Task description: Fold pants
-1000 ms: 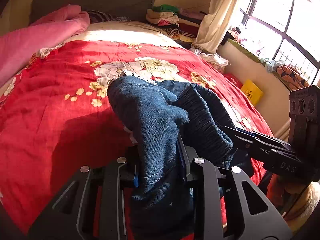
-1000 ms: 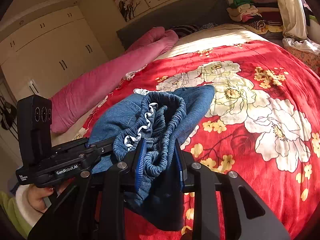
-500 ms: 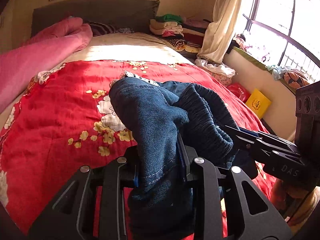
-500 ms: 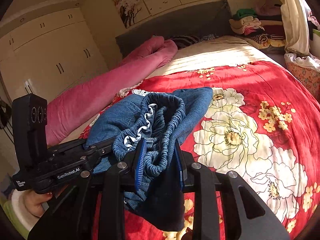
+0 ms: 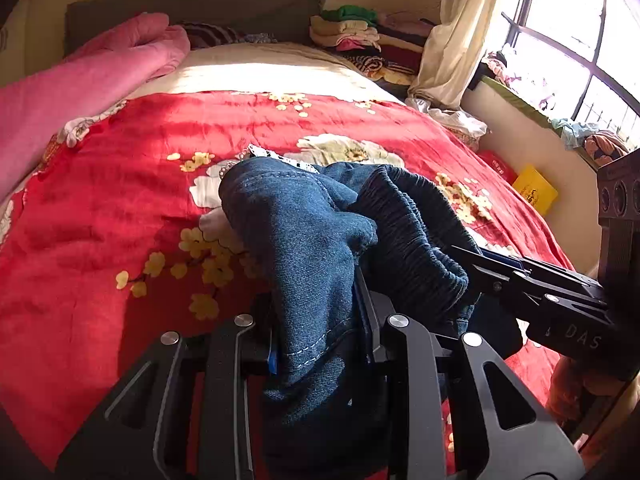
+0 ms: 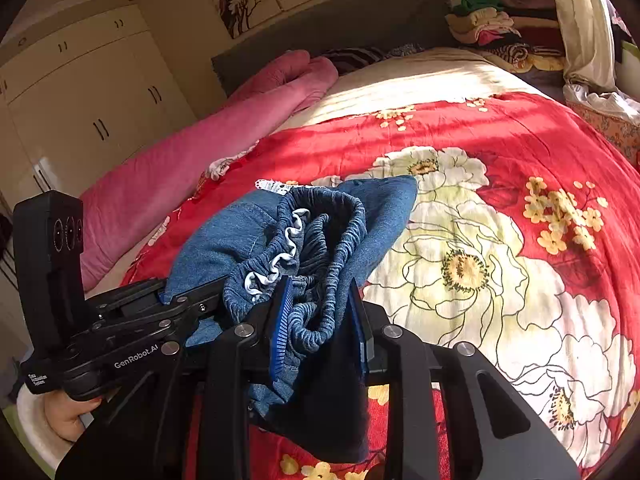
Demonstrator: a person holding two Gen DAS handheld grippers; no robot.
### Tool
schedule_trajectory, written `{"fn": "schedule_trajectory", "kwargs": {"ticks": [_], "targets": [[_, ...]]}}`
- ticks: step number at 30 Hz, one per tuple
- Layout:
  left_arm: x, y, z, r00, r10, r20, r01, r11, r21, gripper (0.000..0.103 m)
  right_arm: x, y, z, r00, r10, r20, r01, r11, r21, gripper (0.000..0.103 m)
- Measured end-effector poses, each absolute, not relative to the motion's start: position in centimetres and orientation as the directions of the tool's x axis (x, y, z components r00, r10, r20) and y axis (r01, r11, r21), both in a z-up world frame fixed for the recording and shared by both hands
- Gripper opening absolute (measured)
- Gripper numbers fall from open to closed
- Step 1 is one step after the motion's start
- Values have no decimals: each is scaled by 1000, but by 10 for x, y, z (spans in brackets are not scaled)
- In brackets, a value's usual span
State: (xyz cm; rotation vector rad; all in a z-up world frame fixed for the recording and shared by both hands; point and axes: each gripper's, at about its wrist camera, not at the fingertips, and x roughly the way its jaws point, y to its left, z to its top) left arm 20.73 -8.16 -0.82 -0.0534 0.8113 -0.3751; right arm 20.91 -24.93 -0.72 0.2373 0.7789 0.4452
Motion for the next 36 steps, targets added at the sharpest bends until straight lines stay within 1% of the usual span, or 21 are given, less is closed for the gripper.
{"fn": "schedule_trajectory", "kwargs": {"ticks": [5,12,17,22,25,27,30,34,36], "targets": [[208,-79,-25,610,-331,-720,292,939,-184,21,215,-253,-23,598,455,-660,-254,888,382,25],[208,-71,-34,599,-333,-728,274,940,-205,27,220,-267,-44,570,425,-703,-166,898,408,25],[208,-66,-38,595,-335,-730,266,940,-214,32,220,-268,-51,573,380,-726,-140,918,370,32],[208,-60,-43,591,-343,-730,256,938,-233,38,217,-264,-53,588,336,-736,-148,939,311,34],[208,-58,-44,592,-343,-729,255,938,-234,40,216,-262,-52,599,312,-738,-151,949,278,40],[208,-58,-44,594,-339,-729,254,939,-230,41,215,-262,-52,605,303,-737,-152,952,267,42],[208,-58,-44,597,-329,-732,255,943,-216,44,214,-263,-52,608,297,-737,-149,954,261,45],[208,-59,-43,597,-321,-735,256,945,-205,48,213,-265,-50,612,297,-733,-150,954,261,53],[208,-59,-42,599,-317,-735,256,946,-199,49,212,-265,-50,616,292,-732,-154,956,251,54]]}}
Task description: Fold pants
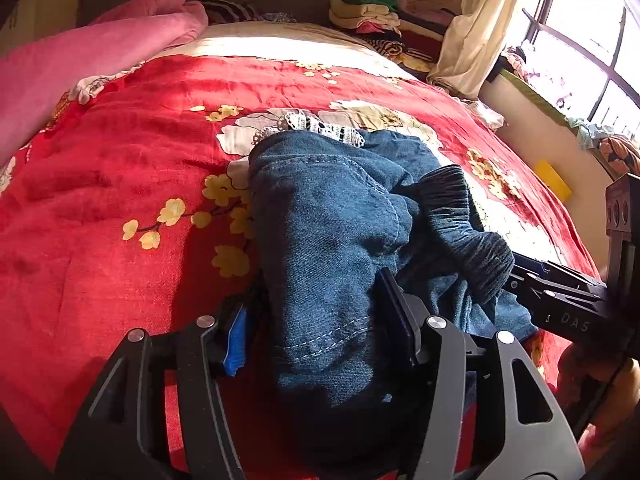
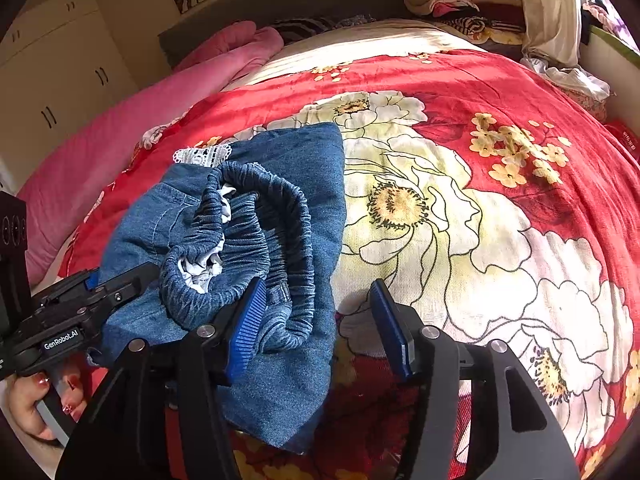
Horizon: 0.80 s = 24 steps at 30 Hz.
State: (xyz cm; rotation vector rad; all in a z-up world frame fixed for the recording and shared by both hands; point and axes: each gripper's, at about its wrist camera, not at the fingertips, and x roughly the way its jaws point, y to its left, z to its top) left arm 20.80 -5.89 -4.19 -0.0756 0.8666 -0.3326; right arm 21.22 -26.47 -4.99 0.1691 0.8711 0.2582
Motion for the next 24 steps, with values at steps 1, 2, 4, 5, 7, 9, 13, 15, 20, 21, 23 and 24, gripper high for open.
{"fn": "schedule_trajectory", "kwargs": {"ticks": [1,2,4,5,7,9,13,15,20,21,23,24], "targets": [[208,-59,-42,599,-317,-736,258,946,-197,49,212,-265,-50,617,289,-732,-155,956,248,54],[208,-60,-42,598,-316,-736,260,946,-195,49,212,-265,-49,618,288,-732,-154,957,246,55],[208,-61,-42,600,-312,-737,260,947,-189,51,211,-265,-49,618,286,-732,-150,957,247,58],[208,-61,-41,599,-313,-737,261,947,-189,52,211,-266,-48,619,285,-732,-149,958,247,59],[207,-61,-41,600,-311,-737,259,947,-188,55,211,-267,-48,620,285,-731,-147,957,249,61],[208,-61,-40,601,-311,-737,258,947,-189,59,211,-267,-46,622,284,-730,-145,957,249,63],[207,-61,-39,604,-304,-737,256,949,-182,64,209,-268,-43,628,283,-725,-145,958,248,66],[207,-61,-38,602,-306,-737,255,949,-185,67,208,-268,-40,635,287,-717,-149,956,252,68],[205,-61,-34,608,-304,-734,256,949,-182,76,205,-268,-33,649,291,-703,-153,955,254,75],[205,-62,-33,610,-303,-732,255,950,-181,78,205,-268,-32,651,292,-701,-153,955,256,75],[203,-62,-31,612,-305,-729,259,949,-179,80,204,-268,-30,654,289,-699,-149,955,255,78],[204,-63,-29,614,-305,-728,261,949,-178,82,204,-269,-29,656,289,-697,-148,955,257,79]]}}
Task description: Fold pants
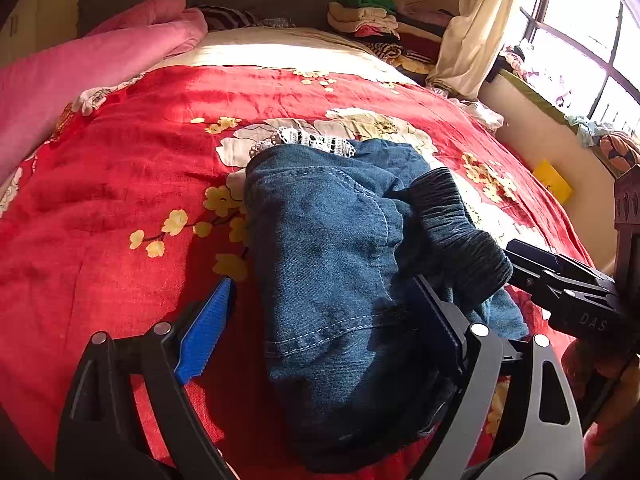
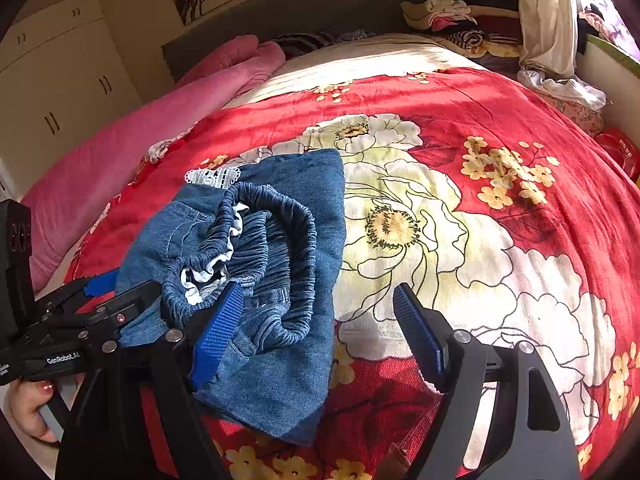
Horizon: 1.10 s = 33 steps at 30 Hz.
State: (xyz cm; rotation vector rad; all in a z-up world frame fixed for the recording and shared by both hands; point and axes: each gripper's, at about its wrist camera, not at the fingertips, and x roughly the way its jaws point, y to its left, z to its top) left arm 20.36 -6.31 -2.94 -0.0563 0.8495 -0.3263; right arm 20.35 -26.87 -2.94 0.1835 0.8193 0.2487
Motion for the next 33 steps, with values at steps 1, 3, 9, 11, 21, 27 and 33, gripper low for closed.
{"fn": "schedule_trajectory", "kwargs": {"ticks": [1,3,9,11,21,27,33], "targets": [[203,-63,-28,615,-304,-727,261,949,-176,84,203,-269,-29,658,288,-696,-146,955,258,80],[203,-64,-26,619,-303,-725,262,949,-174,86,202,-270,-27,661,286,-694,-143,955,259,81],[201,-61,-20,631,-296,-718,254,952,-169,91,201,-275,-22,678,285,-678,-134,954,266,89],[199,-61,-16,637,-292,-714,252,954,-165,93,200,-276,-20,682,281,-675,-131,955,266,91],[190,-61,-6,646,-281,-709,249,957,-151,93,196,-281,-11,699,274,-661,-119,955,270,95],[180,-57,4,665,-272,-695,241,960,-145,93,186,-280,-1,707,279,-650,-134,955,264,97],[166,-49,11,675,-276,-684,226,960,-165,93,169,-278,8,716,283,-638,-145,954,261,98]]}}
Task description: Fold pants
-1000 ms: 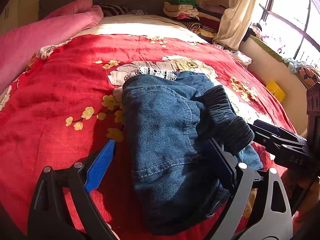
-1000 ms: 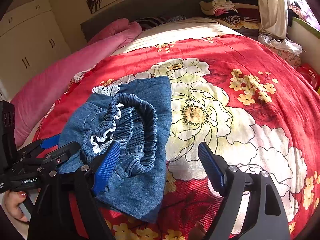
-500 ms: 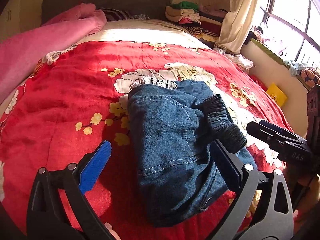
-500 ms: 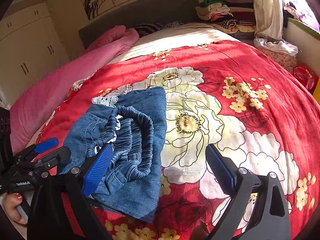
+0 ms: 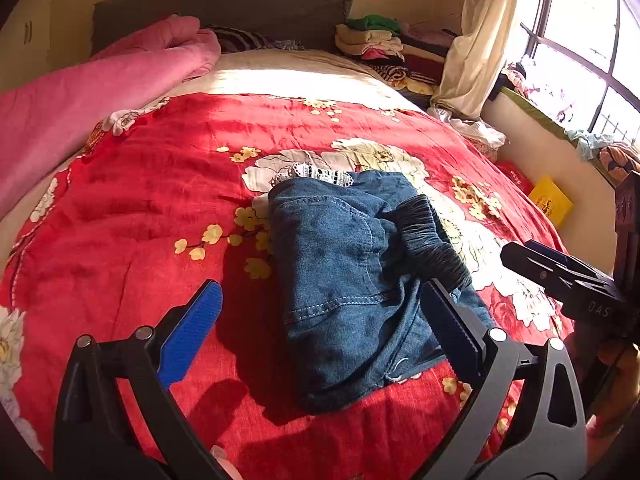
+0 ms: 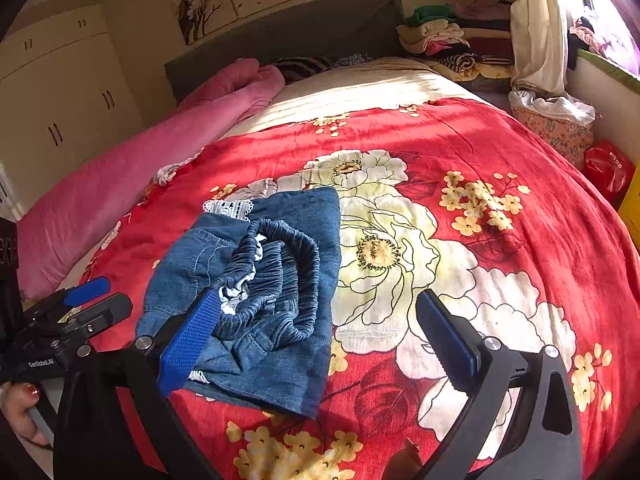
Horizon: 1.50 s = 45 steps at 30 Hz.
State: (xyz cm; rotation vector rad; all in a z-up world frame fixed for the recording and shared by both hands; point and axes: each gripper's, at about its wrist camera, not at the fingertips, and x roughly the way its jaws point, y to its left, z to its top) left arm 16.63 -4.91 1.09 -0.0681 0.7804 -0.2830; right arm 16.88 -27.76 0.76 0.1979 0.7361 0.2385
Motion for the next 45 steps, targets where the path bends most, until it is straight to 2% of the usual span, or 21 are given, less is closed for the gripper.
{"fn": "schedule_trajectory", "kwargs": {"ticks": [21,45], "targets": [[103,-47,11,666,-263,-698,244,961,-129,93,98,-271,11,716,280,-639,-156,957,244,98],[46,-22,-6,647,-210,-733,164,977,-135,93,46,-249,-1,701,296,-649,-197,955,222,98]]}}
